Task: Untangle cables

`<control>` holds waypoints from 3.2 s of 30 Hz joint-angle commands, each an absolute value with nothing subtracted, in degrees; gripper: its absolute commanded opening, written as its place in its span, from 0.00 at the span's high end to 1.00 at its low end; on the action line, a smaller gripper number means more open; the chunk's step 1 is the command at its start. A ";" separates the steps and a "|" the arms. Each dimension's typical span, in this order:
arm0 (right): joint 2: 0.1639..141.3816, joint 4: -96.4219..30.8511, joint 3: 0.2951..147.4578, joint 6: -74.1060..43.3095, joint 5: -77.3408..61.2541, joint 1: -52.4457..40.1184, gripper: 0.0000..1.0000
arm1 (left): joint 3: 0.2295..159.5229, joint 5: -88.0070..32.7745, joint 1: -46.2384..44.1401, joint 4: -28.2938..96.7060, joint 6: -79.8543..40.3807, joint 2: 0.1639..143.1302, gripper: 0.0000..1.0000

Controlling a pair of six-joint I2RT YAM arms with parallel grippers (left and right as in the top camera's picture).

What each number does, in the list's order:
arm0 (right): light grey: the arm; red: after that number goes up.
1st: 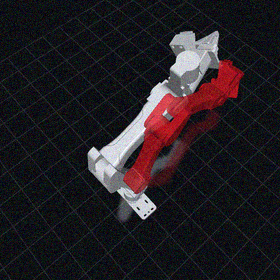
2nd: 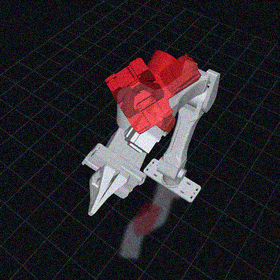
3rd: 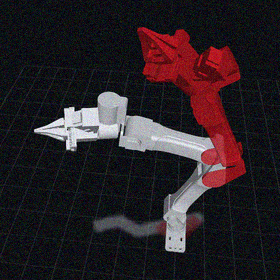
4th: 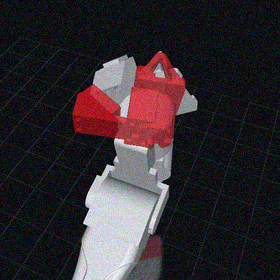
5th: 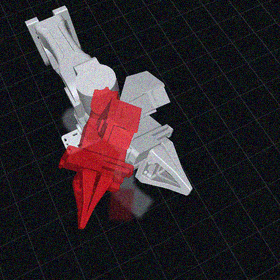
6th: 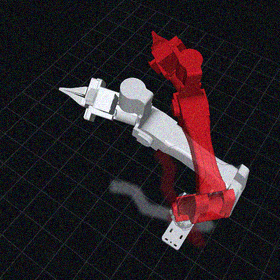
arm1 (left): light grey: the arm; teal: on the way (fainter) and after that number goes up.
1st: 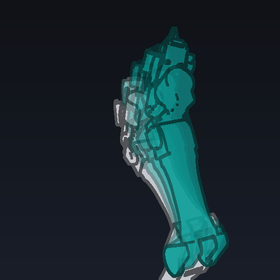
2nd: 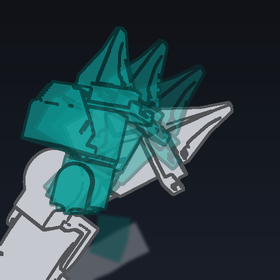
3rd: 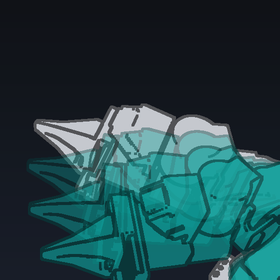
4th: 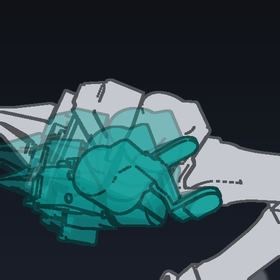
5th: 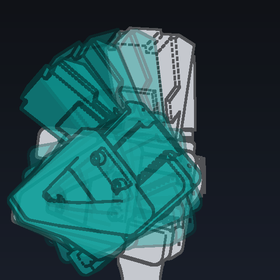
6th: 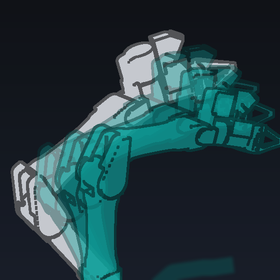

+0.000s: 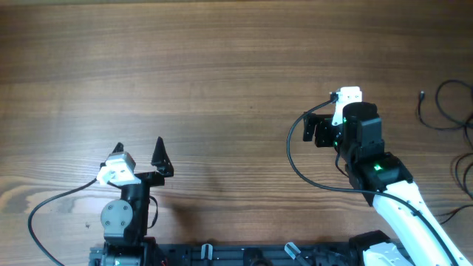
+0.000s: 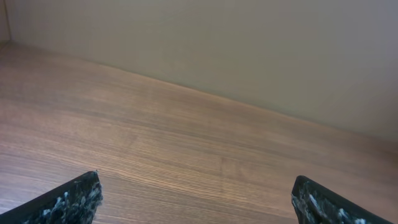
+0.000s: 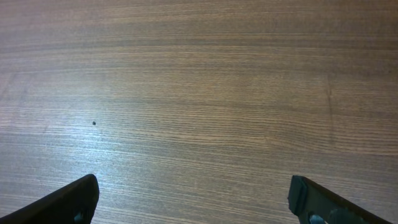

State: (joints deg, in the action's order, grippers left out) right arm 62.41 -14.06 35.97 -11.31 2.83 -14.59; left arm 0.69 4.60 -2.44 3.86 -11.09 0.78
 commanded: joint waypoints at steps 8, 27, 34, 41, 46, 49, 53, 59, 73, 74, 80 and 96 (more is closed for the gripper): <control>62.92 -13.82 36.07 -12.01 3.84 -14.76 0.00 | 0.34 4.16 -2.00 3.95 -2.13 0.19 0.00; 62.92 -13.82 36.07 -11.99 3.81 -14.76 0.00 | 0.34 4.12 -2.02 3.86 -1.72 0.34 0.00; 59.55 -11.22 35.05 -3.95 10.70 -14.55 0.00 | 0.34 4.12 -2.02 3.86 -1.72 0.34 0.00; 41.34 8.93 18.61 -0.86 10.70 -13.26 0.00 | 0.34 4.12 -2.02 3.86 -1.72 0.38 0.00; 27.66 12.95 9.15 0.84 11.62 -12.56 0.00 | 0.34 4.12 -2.00 3.86 -1.72 0.38 0.00; 20.49 14.17 4.86 1.41 11.60 -12.56 0.00 | 0.34 4.12 -2.02 3.86 -1.72 0.38 0.00; 14.26 15.31 1.08 -0.23 11.60 -12.40 0.00 | 0.34 4.12 -2.02 3.86 -1.72 0.38 0.00; 8.82 14.11 0.30 -3.60 11.49 -9.76 0.00 | 0.34 4.12 -2.02 3.86 -1.72 0.38 0.00; 0.21 2.09 0.30 -4.69 0.51 -0.86 0.00 | 0.34 4.12 -2.00 3.86 -1.72 0.38 0.00; 0.21 0.34 0.30 -4.78 -0.19 -0.40 0.00 | 0.34 4.12 -2.02 3.86 -1.72 0.38 0.00; 0.21 -0.01 0.30 -3.81 -2.72 -0.40 0.00 | 0.34 4.12 -2.00 3.86 -1.72 0.38 0.00; 0.21 0.05 0.30 -0.16 -2.90 -0.40 0.00 | 0.34 4.12 -2.02 3.86 -1.72 0.40 0.00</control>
